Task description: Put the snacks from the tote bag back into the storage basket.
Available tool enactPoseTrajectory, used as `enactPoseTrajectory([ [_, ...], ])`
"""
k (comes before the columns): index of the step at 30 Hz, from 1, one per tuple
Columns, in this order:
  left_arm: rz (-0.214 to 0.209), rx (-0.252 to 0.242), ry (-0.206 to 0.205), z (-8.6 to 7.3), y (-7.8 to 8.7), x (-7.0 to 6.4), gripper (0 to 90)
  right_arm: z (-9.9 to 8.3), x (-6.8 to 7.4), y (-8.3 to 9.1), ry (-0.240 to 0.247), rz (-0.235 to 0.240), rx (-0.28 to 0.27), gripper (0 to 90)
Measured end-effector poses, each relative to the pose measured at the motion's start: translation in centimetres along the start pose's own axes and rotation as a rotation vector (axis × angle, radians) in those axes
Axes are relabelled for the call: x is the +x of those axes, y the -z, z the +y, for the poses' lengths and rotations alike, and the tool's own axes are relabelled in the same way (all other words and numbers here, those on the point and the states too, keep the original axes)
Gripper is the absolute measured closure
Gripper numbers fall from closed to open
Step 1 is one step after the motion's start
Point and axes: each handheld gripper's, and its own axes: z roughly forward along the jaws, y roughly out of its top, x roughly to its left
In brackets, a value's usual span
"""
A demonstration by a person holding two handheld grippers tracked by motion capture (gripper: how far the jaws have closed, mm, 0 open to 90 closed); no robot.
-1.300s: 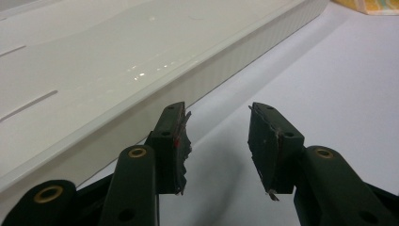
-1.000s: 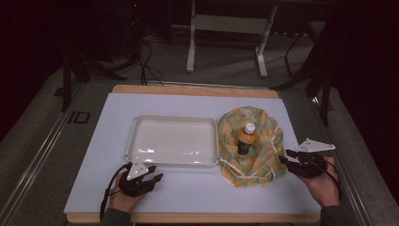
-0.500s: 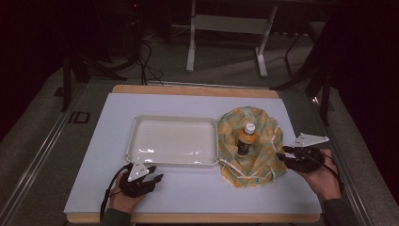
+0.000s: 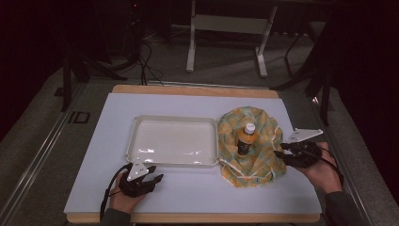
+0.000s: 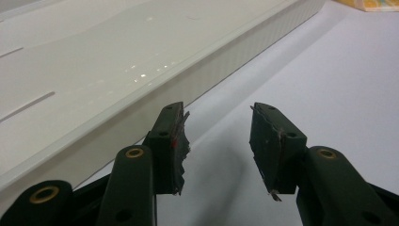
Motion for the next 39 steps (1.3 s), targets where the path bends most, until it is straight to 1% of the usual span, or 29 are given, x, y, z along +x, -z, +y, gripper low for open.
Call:
enactPoseTrajectory([
  [1,0.001,0.001,0.001,0.0,0.0,0.0,54.9,0.3,0.0,0.1,0.014,0.005,0.008,60.4],
  [4,-0.001,0.001,0.001,0.0,0.0,0.0,54.9,0.6,-0.1,0.1,0.024,0.007,0.014,60.4],
  [5,-0.003,0.003,0.002,0.0,0.0,0.0,54.8,0.9,-0.1,0.2,0.036,0.013,0.018,60.4],
  [14,-0.013,0.006,0.002,0.0,0.0,0.1,54.3,1.9,-0.3,0.6,0.080,0.029,0.046,60.3],
  [15,-0.016,0.004,0.005,0.0,0.0,0.2,54.2,2.1,-0.3,0.6,0.097,0.035,0.055,60.3],
  [17,-0.017,0.002,0.009,0.0,0.0,0.2,54.2,2.3,-0.3,0.7,0.101,0.038,0.057,60.3],
  [19,-0.019,0.001,0.010,0.0,0.0,0.2,54.0,2.7,-0.4,0.8,0.123,0.045,0.069,60.3],
  [23,-0.022,0.001,0.011,0.0,0.0,0.2,53.8,3.3,-0.5,0.9,0.140,0.047,0.082,60.2],
  [26,-0.020,0.000,0.010,0.0,0.0,0.2,53.8,3.4,-0.4,0.9,0.143,0.048,0.085,60.2],
  [27,-0.020,-0.001,0.008,0.0,0.0,0.2,53.8,3.8,-0.4,1.0,0.158,0.049,0.090,60.2],
  [32,-0.022,-0.001,0.009,0.0,0.0,0.2,53.8,4.5,-0.3,1.1,0.184,0.057,0.099,60.2],
  [33,-0.022,0.000,0.009,0.0,0.0,0.2,53.8,4.8,-0.3,1.1,0.199,0.063,0.107,60.2],
  [39,-0.022,-0.002,0.008,0.0,0.0,0.2,53.8,5.4,-0.7,0.9,0.211,0.071,0.123,60.2],
])
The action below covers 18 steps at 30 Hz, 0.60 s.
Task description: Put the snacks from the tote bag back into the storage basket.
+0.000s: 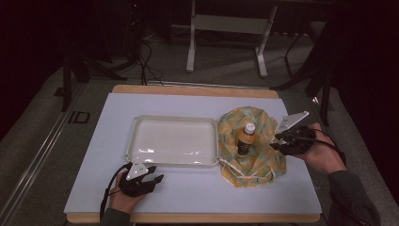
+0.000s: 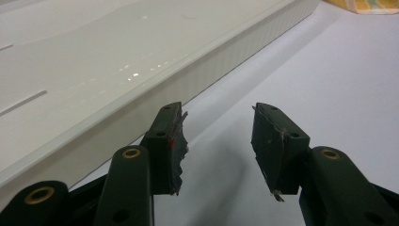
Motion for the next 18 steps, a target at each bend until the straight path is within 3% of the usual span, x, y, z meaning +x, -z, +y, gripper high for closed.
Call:
enactPoseTrajectory([
  [18,-0.003,-0.001,-0.004,0.0,0.0,0.0,53.8,2.1,-0.9,0.1,0.058,0.041,0.048,60.1],
])
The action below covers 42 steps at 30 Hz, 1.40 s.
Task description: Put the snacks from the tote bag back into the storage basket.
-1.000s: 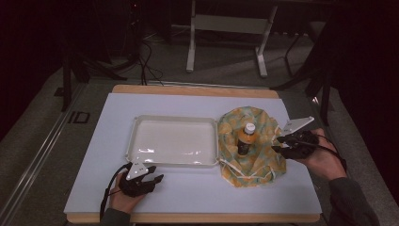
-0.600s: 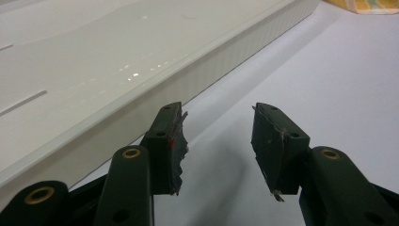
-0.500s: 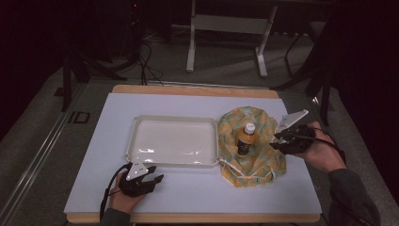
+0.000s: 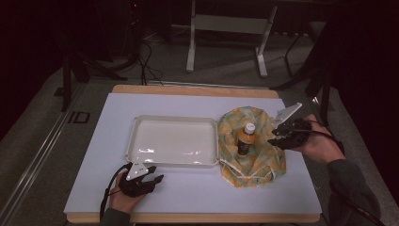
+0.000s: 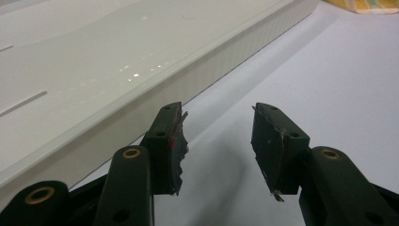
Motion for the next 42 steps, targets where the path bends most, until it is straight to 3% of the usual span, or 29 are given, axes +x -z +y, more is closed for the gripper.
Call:
enactPoseTrajectory([
  [3,-0.001,-0.001,0.002,0.0,0.0,0.0,53.8,0.5,-0.1,-0.2,0.031,0.007,0.030,60.1],
  [29,-0.004,0.001,-0.003,0.0,0.0,0.0,53.7,3.2,-0.9,-0.3,0.091,0.061,0.058,60.2],
  [42,-0.007,0.001,-0.001,0.0,0.0,0.0,53.3,4.9,-1.0,-0.5,0.125,0.082,0.106,59.6],
])
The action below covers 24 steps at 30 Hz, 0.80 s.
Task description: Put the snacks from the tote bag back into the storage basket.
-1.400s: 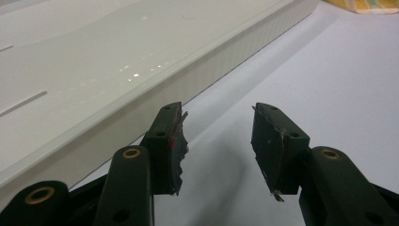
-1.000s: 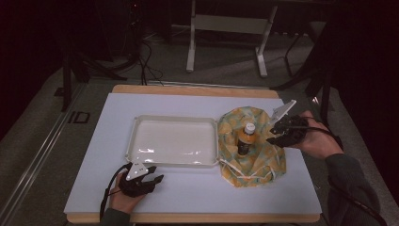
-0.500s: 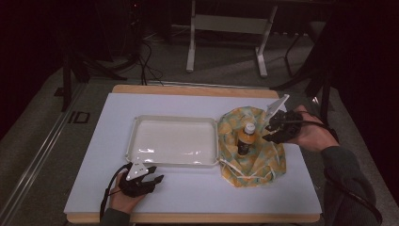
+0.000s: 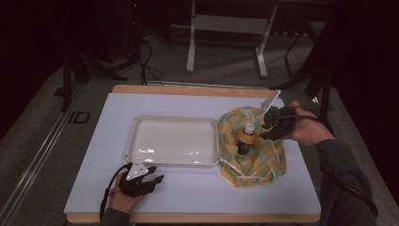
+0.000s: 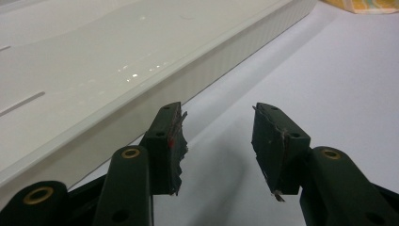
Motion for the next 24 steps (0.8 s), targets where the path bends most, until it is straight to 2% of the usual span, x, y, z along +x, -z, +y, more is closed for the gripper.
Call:
enactPoseTrajectory([
  [8,-0.001,0.000,0.000,0.0,0.0,0.0,53.1,0.9,-0.1,-0.1,0.022,0.021,0.013,59.5],
  [19,-0.005,0.000,0.003,0.0,0.0,0.0,52.8,1.8,-0.5,-0.3,0.016,0.034,0.023,58.1],
  [24,-0.006,-0.001,0.003,0.0,0.0,0.0,52.7,2.5,-0.7,-0.4,0.011,0.045,0.031,54.5],
])
